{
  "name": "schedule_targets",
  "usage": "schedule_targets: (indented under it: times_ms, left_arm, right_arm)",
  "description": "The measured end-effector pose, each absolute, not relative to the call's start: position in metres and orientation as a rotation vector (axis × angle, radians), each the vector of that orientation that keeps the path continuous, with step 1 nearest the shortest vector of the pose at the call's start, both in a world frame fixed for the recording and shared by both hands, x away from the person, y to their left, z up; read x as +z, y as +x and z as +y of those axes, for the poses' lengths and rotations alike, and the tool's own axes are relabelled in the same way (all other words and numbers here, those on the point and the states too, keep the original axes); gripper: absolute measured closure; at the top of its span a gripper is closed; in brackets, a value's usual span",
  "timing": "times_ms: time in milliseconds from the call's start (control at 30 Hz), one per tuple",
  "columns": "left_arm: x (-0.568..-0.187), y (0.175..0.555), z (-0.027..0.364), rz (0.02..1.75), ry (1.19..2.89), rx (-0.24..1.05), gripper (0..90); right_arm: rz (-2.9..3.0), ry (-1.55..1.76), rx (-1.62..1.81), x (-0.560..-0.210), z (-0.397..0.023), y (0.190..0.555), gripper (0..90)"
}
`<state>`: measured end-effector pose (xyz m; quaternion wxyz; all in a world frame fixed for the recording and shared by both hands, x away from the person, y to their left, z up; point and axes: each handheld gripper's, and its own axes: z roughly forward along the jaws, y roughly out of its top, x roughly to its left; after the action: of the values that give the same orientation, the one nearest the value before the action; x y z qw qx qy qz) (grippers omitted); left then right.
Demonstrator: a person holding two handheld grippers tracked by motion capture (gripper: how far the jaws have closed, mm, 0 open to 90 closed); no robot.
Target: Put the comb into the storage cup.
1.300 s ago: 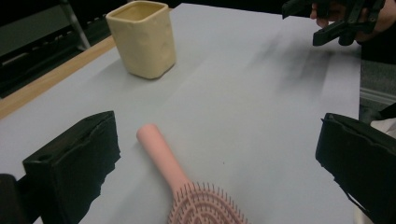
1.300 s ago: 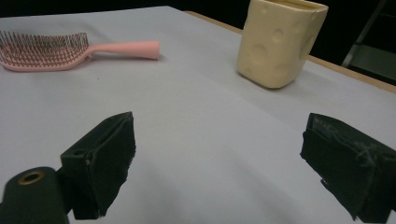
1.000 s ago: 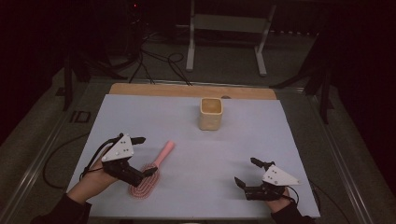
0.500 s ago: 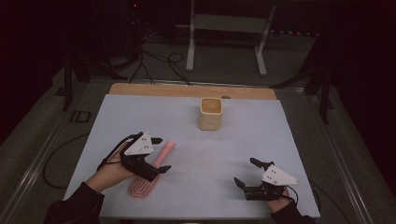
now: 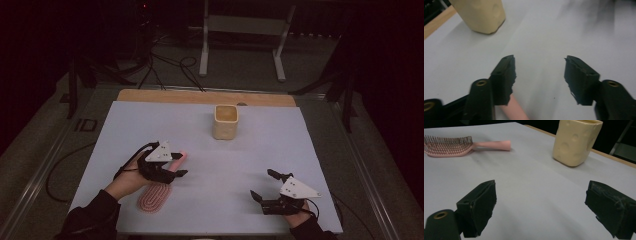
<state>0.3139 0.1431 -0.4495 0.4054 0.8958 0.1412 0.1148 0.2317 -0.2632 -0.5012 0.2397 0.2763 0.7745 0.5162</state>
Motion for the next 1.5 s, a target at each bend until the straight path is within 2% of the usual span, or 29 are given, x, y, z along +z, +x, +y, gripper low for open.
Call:
schedule_targets:
  times_ms: [167,333,600,1000,1500]
  left_arm:
    - [-0.462,0.32,0.138,0.354,2.309,0.289,58.5]
    - [-0.469,0.324,0.133,0.352,2.352,0.301,65.5]
    - [-0.479,0.335,0.127,0.354,2.406,0.282,89.2]
    - [-0.494,0.348,0.121,0.394,2.499,0.259,90.0]
    - [-0.497,0.359,0.145,0.515,2.501,0.264,90.0]
  right_arm:
    - [2.121,0.755,1.411,-0.501,-0.263,0.232,9.8]
    - [2.121,0.756,1.413,-0.502,-0.263,0.232,9.8]
    - [2.121,0.751,1.414,-0.501,-0.263,0.232,9.8]
    - [2.12,0.748,1.422,-0.501,-0.263,0.232,9.8]
    - [2.129,0.745,1.422,-0.502,-0.262,0.233,9.9]
